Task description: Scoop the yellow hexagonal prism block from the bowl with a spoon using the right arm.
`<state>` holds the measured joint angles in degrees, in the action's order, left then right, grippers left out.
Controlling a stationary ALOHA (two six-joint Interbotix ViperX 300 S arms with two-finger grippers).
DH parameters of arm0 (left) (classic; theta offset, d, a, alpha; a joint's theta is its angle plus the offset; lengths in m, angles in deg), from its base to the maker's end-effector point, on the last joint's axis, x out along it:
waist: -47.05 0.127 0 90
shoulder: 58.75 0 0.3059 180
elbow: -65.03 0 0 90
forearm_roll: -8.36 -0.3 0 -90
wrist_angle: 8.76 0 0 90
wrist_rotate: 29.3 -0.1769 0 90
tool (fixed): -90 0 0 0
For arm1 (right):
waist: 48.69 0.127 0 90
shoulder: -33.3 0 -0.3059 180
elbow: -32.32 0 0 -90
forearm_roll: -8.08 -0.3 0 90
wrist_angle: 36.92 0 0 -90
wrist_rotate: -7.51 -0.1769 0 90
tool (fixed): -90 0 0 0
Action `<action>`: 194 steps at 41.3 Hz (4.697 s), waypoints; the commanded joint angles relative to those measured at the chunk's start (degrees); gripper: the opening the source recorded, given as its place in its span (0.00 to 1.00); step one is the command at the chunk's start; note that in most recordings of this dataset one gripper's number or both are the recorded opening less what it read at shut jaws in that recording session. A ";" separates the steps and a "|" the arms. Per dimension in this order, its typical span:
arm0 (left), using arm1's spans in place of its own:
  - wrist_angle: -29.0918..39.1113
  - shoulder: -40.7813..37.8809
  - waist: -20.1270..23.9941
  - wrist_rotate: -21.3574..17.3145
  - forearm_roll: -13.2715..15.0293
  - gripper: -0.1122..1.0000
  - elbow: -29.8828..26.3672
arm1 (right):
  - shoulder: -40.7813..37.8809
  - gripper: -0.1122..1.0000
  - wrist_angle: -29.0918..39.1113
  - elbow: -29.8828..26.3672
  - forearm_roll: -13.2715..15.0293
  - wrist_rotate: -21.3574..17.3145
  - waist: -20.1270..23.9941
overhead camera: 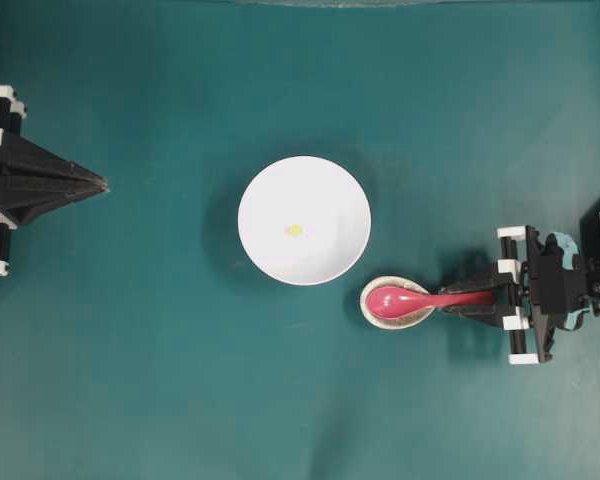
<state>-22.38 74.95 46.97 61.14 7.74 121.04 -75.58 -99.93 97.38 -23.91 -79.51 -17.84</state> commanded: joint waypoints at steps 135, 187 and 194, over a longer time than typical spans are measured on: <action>-2.72 -0.18 0.09 -0.97 -0.09 0.13 -1.41 | 17.40 0.31 86.13 -41.04 2.99 23.99 -39.81; -2.72 -0.09 0.09 -0.97 -0.09 0.13 -1.49 | 7.38 0.31 79.19 -45.79 5.10 24.08 -40.69; -2.72 0.00 0.09 -0.97 -0.09 0.13 -1.49 | 7.21 0.31 77.34 -46.05 5.01 24.08 -40.69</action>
<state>-24.58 75.13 46.97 60.17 7.74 121.04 -69.25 -21.36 52.74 -18.90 -55.42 -58.36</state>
